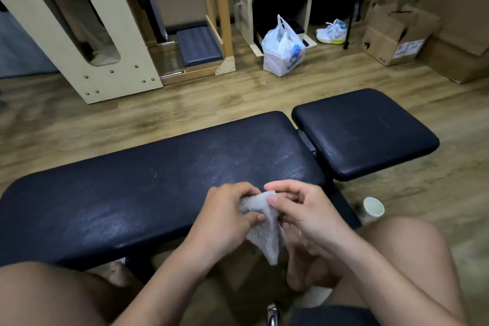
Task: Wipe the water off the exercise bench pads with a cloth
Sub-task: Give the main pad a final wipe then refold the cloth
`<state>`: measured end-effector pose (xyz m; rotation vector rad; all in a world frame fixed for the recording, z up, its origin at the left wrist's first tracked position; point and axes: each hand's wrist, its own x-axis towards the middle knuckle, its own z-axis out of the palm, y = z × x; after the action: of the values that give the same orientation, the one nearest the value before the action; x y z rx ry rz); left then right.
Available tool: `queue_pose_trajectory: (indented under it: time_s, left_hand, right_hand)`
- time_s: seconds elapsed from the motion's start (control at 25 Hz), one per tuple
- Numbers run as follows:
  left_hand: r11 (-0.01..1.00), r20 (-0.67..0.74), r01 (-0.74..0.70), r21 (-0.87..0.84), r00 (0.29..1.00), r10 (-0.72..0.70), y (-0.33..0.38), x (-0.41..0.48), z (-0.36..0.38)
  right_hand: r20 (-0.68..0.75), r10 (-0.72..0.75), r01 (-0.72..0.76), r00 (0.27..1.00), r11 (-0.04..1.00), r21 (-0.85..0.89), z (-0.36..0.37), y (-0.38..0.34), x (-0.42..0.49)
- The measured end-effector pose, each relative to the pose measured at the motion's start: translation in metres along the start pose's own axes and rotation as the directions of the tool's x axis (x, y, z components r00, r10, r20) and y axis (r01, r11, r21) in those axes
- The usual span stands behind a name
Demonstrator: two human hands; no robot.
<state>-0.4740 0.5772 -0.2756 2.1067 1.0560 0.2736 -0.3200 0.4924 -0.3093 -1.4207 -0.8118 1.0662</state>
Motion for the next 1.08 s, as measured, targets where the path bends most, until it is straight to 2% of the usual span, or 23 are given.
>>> queue_pose_trajectory:
  time_s: [0.04, 0.08, 0.16, 0.24, 0.32, 0.4, 0.44, 0.48, 0.52, 0.6, 0.64, 0.68, 0.72, 0.76, 0.84, 0.88, 0.92, 0.96, 1.0, 1.04, 1.08]
  left_hand:
    - [1.0, -0.025, -0.02, 0.005, 0.999, 0.02, 0.005, 0.003, 0.0]
    - [0.999, -0.034, -0.041, 0.013, 0.999, 0.041, 0.013, 0.006, 0.0]
    - [0.997, 0.012, -0.073, -0.016, 0.997, 0.073, 0.027, 0.016, -0.001]
    - [0.985, 0.038, -0.107, -0.132, 0.993, 0.113, 0.04, 0.032, -0.001]
    - [0.975, -0.099, -0.146, -0.165, 0.986, 0.131, 0.046, 0.053, 0.006]
    - [0.983, -0.217, -0.17, -0.066, 0.964, 0.152, 0.046, 0.084, 0.023]
    - [0.987, -0.207, -0.16, 0.015, 0.965, 0.16, 0.044, 0.099, 0.035]
    - [0.981, -0.166, -0.152, 0.118, 0.971, 0.17, 0.041, 0.114, 0.05]
    - [0.959, -0.108, -0.156, 0.236, 0.977, 0.186, 0.038, 0.128, 0.067]
    - [0.876, 0.043, -0.204, 0.437, 0.978, 0.206, 0.031, 0.149, 0.105]
    - [0.835, 0.117, -0.236, 0.498, 0.972, 0.205, 0.026, 0.155, 0.122]
    - [0.797, 0.183, -0.276, 0.537, 0.961, 0.209, 0.021, 0.158, 0.136]
    - [0.768, 0.247, -0.321, 0.554, 0.944, 0.217, 0.017, 0.162, 0.147]
    - [0.736, 0.296, -0.362, 0.572, 0.928, 0.227, 0.013, 0.164, 0.156]
    - [0.687, 0.305, -0.411, 0.6, 0.911, 0.278, 0.003, 0.165, 0.168]
    - [0.681, 0.277, -0.414, 0.604, 0.91, 0.308, 0.0, 0.165, 0.171]
    - [0.675, 0.255, -0.413, 0.611, 0.91, 0.326, 0.0, 0.162, 0.171]
    - [0.67, 0.24, -0.419, 0.613, 0.907, 0.347, -0.001, 0.162, 0.174]
    - [0.663, 0.222, -0.422, 0.618, 0.903, 0.367, -0.001, 0.162, 0.177]
    - [0.658, 0.21, -0.423, 0.623, 0.901, 0.38, -0.001, 0.162, 0.179]
    - [0.656, 0.206, -0.423, 0.624, 0.9, 0.385, -0.001, 0.163, 0.18]
  right_hand:
    - [0.047, -0.009, 0.01, 0.999, 0.999, -0.037, -0.011, -0.003, 0.003]
    - [0.117, -0.034, 0.052, 0.993, 0.986, -0.156, -0.022, -0.006, 0.006]
    - [0.259, -0.009, 0.103, 0.966, 0.932, -0.348, -0.039, -0.012, 0.01]
    - [0.296, -0.001, 0.1, 0.955, 0.943, -0.319, -0.052, -0.015, 0.015]
    - [0.218, -0.046, 0.098, 0.975, 0.968, -0.233, -0.058, -0.021, 0.025]
    - [-0.031, -0.094, 0.082, 0.995, 0.959, -0.273, -0.072, -0.022, 0.047]
    - [-0.178, -0.138, 0.064, 0.974, 0.927, -0.369, -0.082, -0.018, 0.064]
    - [-0.29, -0.203, 0.028, 0.935, 0.859, -0.512, -0.095, -0.013, 0.082]
    - [-0.331, -0.258, -0.028, 0.908, 0.75, -0.661, -0.11, -0.004, 0.1]
    - [-0.284, -0.264, -0.172, 0.922, 0.379, -0.91, -0.138, 0.021, 0.13]
    - [-0.242, -0.254, -0.194, 0.937, 0.201, -0.96, -0.146, 0.035, 0.14]
    - [-0.209, -0.275, -0.193, 0.938, 0.082, -0.978, -0.157, 0.05, 0.147]
    - [-0.2, -0.322, -0.203, 0.925, 0.026, -0.979, -0.175, 0.059, 0.152]
    - [-0.241, -0.336, -0.253, 0.91, 0.011, -0.968, -0.201, 0.066, 0.158]
    - [-0.482, -0.272, -0.494, 0.833, 0.026, -0.869, -0.287, 0.06, 0.162]
    - [-0.625, -0.218, -0.635, 0.749, 0.032, -0.772, -0.338, 0.049, 0.159]
    - [-0.758, -0.159, -0.762, 0.633, 0.042, -0.646, -0.383, 0.032, 0.149]
    - [-0.856, -0.137, -0.858, 0.498, 0.068, -0.51, -0.416, 0.016, 0.14]
    - [-0.895, -0.16, -0.887, 0.416, 0.148, -0.438, -0.429, 0.002, 0.139]
    - [-0.886, -0.198, -0.851, 0.419, 0.256, -0.459, -0.417, -0.007, 0.144]
    - [-0.816, -0.245, -0.758, 0.523, 0.305, -0.577, -0.384, -0.009, 0.154]
